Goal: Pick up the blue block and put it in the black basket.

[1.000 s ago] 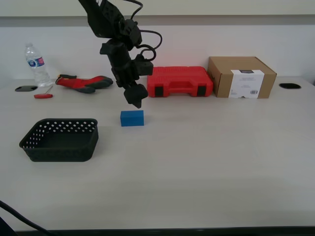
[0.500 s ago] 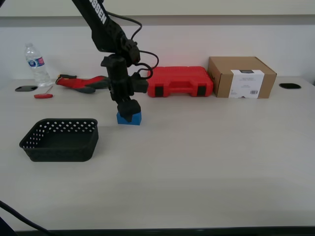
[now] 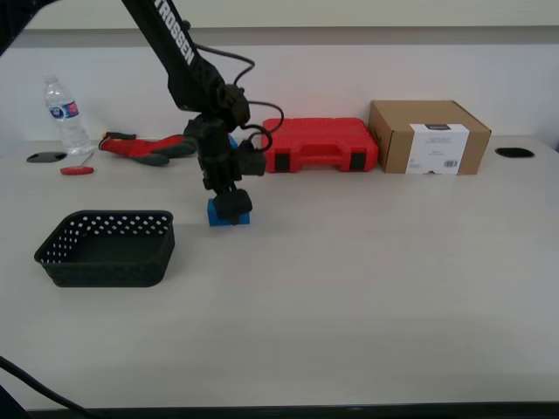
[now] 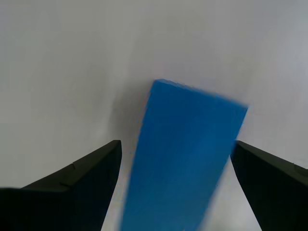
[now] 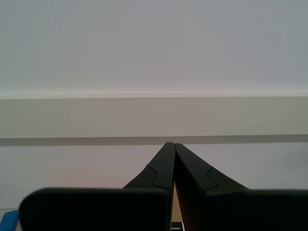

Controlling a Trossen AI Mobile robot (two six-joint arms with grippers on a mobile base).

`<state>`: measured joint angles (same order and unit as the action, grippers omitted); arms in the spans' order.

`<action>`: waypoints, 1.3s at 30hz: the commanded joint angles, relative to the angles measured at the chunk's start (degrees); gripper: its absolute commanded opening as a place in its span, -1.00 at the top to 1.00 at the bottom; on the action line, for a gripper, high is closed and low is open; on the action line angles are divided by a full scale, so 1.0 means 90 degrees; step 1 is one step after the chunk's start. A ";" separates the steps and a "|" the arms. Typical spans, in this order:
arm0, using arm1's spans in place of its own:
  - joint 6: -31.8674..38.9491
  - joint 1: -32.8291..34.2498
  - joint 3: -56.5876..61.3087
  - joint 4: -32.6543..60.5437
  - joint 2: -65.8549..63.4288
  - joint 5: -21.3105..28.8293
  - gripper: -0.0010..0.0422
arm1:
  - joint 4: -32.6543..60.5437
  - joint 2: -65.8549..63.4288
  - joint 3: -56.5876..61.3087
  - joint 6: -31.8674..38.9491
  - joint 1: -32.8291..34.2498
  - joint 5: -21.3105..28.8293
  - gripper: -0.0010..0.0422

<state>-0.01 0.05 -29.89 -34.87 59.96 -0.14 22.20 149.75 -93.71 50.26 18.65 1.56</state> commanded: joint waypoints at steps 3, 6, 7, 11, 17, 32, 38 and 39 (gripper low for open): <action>0.0000 -0.0005 -0.0007 0.0002 0.0002 0.0002 0.96 | 0.0185 0.0236 -0.0134 0.0046 -0.0017 -0.0335 -0.41; 0.0000 -0.0005 -0.0007 0.0070 0.0002 0.0002 0.96 | 0.0318 0.0153 -0.0168 -0.0036 -0.0024 -0.0325 -0.16; 0.0000 -0.0007 -0.0007 0.0070 0.0002 0.0002 0.96 | 0.0466 0.0068 -0.0168 -0.0044 -0.0027 -0.0226 0.10; 0.0000 -0.0005 -0.0007 0.0073 0.0002 0.0002 0.96 | 0.1100 -0.0493 -0.0165 -0.0114 -0.0032 -0.0049 0.98; 0.0000 -0.0007 -0.0007 0.0112 0.0002 0.0002 0.96 | 0.2630 -0.1977 -0.0019 -0.0539 -0.0066 -0.0046 0.96; 0.0000 -0.0007 -0.0007 0.0119 0.0002 -0.0002 0.96 | 0.0993 -0.4109 0.4175 -0.0831 -0.1477 -0.0794 0.96; 0.0002 -0.0007 -0.0007 0.0121 0.0002 -0.0002 0.96 | 0.0352 -0.3645 0.4391 -0.0782 -0.2028 -0.0746 0.96; 0.0000 -0.0005 -0.0007 0.0119 0.0002 -0.0002 0.96 | 0.0274 -0.3645 0.4391 -0.0782 -0.2042 -0.0746 0.96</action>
<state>-0.01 -0.01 -29.89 -33.52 59.96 -0.16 25.17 117.01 -54.15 43.09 0.36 -5.30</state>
